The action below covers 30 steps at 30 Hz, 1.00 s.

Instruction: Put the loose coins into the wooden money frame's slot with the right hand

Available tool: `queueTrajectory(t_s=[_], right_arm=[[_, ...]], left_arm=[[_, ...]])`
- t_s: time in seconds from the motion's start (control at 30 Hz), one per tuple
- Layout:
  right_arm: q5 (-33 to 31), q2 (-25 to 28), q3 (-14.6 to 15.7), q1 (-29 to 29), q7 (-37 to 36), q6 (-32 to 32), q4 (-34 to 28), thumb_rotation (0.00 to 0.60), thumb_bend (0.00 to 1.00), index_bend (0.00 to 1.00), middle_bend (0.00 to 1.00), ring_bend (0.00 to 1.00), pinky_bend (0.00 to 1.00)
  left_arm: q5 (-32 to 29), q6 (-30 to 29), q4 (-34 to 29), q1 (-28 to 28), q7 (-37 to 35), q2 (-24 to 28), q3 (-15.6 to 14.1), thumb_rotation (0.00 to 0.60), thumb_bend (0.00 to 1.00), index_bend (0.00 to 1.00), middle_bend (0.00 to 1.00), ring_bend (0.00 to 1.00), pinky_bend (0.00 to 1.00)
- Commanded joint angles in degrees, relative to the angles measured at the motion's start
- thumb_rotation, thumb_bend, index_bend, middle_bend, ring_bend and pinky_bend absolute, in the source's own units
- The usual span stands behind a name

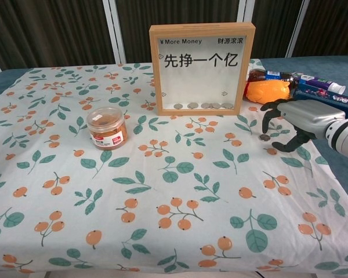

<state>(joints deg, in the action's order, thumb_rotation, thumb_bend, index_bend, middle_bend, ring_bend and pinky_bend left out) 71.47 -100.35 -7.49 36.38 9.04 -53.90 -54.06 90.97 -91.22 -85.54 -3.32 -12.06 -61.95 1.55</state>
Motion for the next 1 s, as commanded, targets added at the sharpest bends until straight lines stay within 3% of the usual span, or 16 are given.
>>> queueTrajectory(t_s=[0.03,1.0], right_arm=[[-0.04,-0.15,-0.24,0.13,0.04,0.31,0.00,0.600,0.53,0.52,0.20,0.00,0.08],[-0.68,-2.31,-1.78,0.70,1.26,2.30,3.03,0.600,0.53,0.59,0.20,0.00,0.08]], left_arm=[[-0.03,0.00,0.00,0.01,-0.08,0.03,0.02,0.600,0.45,0.00,0.00,0.00,0.00],[-0.21,-0.49,0.15,0.30,-0.47,0.11,0.17,0.600,0.45,0.00,0.00,0.00,0.00]])
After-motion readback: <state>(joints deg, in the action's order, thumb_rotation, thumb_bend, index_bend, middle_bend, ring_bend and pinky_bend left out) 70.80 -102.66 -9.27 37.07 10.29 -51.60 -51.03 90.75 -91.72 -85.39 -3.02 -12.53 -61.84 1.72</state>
